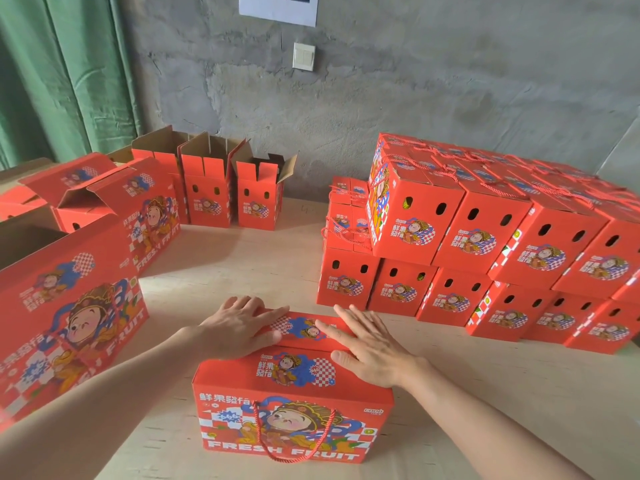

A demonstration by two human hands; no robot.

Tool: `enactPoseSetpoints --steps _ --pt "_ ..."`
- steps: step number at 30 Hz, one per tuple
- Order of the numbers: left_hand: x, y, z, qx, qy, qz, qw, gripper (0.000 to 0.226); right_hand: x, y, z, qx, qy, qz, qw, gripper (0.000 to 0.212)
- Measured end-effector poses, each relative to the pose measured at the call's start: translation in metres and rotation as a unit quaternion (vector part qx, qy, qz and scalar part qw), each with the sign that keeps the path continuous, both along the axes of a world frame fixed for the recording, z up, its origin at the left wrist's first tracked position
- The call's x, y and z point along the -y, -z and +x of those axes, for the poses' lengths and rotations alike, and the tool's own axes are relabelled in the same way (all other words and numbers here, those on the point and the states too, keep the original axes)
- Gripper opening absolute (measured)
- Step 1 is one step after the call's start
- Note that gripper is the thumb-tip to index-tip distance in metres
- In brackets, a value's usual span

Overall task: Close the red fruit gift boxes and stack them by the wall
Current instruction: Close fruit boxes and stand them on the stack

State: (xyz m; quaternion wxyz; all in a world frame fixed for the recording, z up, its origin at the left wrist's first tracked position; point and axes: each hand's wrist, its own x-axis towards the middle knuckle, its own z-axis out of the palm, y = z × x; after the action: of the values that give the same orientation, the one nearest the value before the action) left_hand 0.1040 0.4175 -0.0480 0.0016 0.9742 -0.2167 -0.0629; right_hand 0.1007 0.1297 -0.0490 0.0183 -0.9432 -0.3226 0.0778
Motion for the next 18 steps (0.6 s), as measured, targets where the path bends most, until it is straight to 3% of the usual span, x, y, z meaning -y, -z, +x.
enactPoseSetpoints --steps 2,5,9,12,14,18 --pt "0.004 0.006 -0.002 0.01 -0.017 -0.002 1.0 0.104 0.0 0.004 0.0 -0.002 -0.004 -0.001 1.0 0.047" --pt "0.008 0.01 -0.001 0.022 -0.034 -0.003 0.999 0.072 -0.002 0.005 0.004 -0.025 0.004 0.005 1.0 0.045" --pt "0.011 0.009 -0.003 0.018 -0.039 0.014 0.999 0.101 -0.003 0.006 0.001 -0.012 0.019 0.057 0.998 0.045" --pt "0.019 0.01 -0.014 0.039 -0.084 -0.015 0.996 0.063 0.001 0.004 -0.007 -0.015 0.032 0.16 0.987 0.046" --pt "0.026 0.016 -0.031 0.042 -0.117 -0.053 0.991 0.053 0.01 0.007 -0.013 -0.022 0.004 0.146 0.989 0.047" --pt "0.048 0.028 -0.075 0.057 -0.156 -0.098 0.981 0.056 0.028 0.013 -0.019 -0.022 -0.028 0.11 0.993 0.054"
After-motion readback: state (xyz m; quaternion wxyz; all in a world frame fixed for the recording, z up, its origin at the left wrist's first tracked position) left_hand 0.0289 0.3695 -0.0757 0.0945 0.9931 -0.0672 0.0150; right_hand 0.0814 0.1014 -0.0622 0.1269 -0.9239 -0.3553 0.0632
